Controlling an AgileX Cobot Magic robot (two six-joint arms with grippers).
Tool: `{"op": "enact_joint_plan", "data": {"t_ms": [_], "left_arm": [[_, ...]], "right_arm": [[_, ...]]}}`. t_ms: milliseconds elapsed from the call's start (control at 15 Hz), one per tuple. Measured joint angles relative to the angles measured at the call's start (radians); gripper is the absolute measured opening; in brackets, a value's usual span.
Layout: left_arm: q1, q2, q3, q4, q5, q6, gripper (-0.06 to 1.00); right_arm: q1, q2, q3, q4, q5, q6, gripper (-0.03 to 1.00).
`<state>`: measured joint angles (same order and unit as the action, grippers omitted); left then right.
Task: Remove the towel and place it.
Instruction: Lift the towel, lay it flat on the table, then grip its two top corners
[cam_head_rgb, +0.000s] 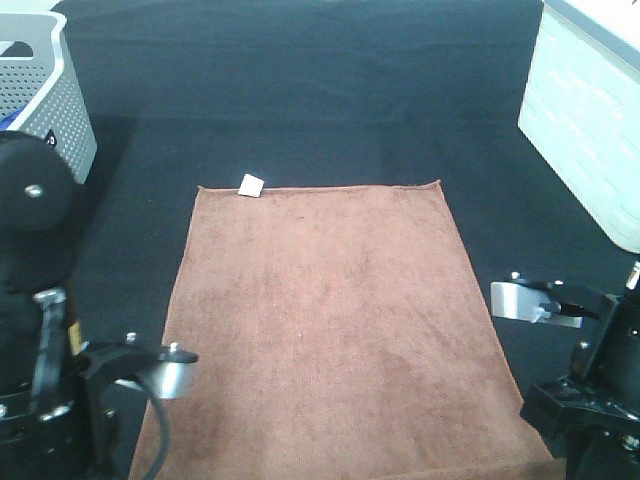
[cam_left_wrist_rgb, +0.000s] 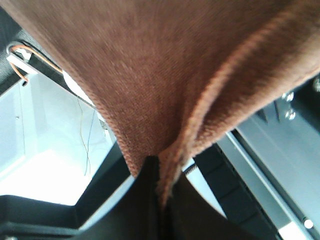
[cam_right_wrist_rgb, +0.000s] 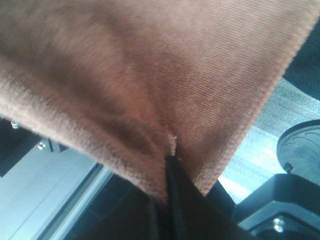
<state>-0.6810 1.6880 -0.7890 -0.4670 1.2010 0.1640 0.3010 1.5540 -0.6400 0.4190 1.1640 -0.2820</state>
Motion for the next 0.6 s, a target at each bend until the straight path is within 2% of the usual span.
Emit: {"op": "enact_joint_plan", "data": {"t_ms": [200, 600], "left_arm": [[0.0, 0.086, -0.048, 0.004, 0.003, 0.002, 0.0], [0.0, 0.1, -0.054, -0.002, 0.003, 0.002, 0.0]], "right_arm": [[0.0, 0.06, 0.0, 0.035, -0.036, -0.024, 0.0], [0.0, 0.119, -0.001, 0.113, -0.076, -0.093, 0.0]]}}
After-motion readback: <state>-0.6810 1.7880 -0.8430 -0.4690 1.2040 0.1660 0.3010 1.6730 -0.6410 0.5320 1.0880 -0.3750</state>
